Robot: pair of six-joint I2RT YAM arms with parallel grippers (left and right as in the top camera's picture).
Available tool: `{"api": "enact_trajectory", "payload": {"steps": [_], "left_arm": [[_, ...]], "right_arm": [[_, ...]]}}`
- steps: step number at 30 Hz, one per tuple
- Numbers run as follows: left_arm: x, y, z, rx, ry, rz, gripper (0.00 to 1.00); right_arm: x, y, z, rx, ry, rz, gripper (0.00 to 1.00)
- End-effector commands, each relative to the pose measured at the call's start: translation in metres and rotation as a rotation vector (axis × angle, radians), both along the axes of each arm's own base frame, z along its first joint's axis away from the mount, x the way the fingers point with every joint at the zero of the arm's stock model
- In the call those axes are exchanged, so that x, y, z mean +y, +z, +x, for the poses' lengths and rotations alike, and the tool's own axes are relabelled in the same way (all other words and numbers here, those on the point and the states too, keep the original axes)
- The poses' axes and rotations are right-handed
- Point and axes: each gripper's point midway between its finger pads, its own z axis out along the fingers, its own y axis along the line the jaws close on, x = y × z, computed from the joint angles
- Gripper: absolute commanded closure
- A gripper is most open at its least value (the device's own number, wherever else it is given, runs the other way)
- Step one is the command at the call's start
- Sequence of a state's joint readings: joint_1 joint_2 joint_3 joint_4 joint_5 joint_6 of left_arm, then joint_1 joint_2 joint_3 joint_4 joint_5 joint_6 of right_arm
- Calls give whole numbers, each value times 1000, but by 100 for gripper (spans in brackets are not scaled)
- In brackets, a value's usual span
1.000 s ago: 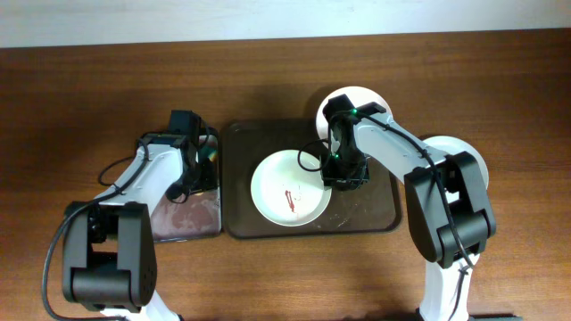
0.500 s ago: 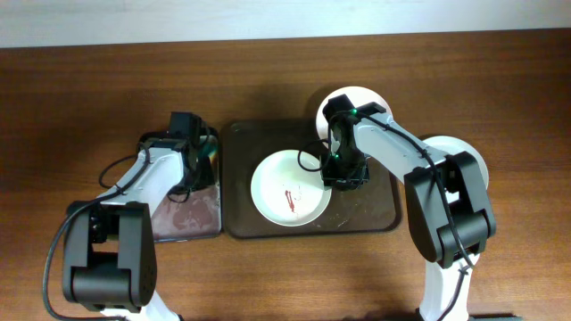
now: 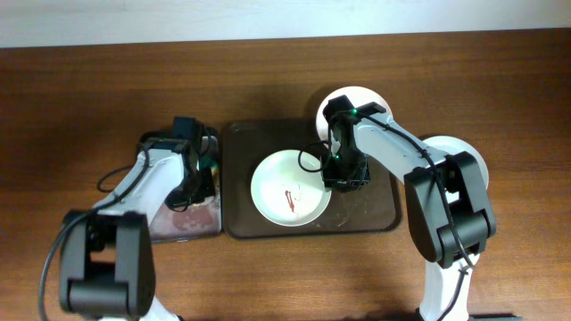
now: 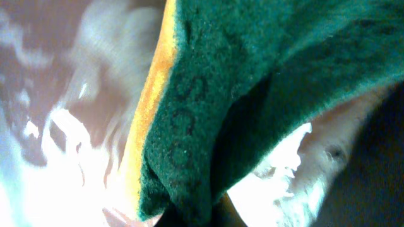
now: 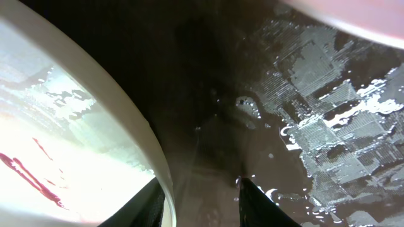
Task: Clean dirty plates on tray and stack at the side
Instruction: 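Dip the sponge in the soapy water with the left gripper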
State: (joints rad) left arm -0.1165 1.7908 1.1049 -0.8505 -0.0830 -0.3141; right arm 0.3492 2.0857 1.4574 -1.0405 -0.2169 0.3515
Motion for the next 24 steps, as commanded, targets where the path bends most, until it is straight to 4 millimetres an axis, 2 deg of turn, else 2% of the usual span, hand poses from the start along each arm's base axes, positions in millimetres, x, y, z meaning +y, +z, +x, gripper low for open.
{"api": "enact_trajectory", "payload": {"steps": [1, 2, 3, 6, 13, 16, 17, 24], "left_arm": [[-10, 37, 10, -127, 2, -56, 44], [-10, 42, 12, -148, 1, -58, 34], [-10, 49, 15, -175, 0, -61, 28], [-12, 62, 27, -255, -1, -71, 25], [-7, 64, 51, -345, 6, -37, 20], [-2, 55, 57, -342, 8, -5, 18], [-2, 50, 56, -327, 8, -3, 14], [-8, 8, 52, -220, -19, -23, 12]], "right_arm": [[-2, 9, 5, -35, 5, -4, 60], [-2, 9, 6, -35, 5, -4, 60], [-2, 9, 6, -35, 5, -4, 61], [-2, 9, 6, -35, 5, -4, 61], [-2, 9, 6, -35, 5, -4, 61], [-2, 9, 5, -34, 5, -4, 61], [-2, 9, 5, -34, 5, -4, 60], [-2, 9, 5, -34, 5, -4, 61]]}}
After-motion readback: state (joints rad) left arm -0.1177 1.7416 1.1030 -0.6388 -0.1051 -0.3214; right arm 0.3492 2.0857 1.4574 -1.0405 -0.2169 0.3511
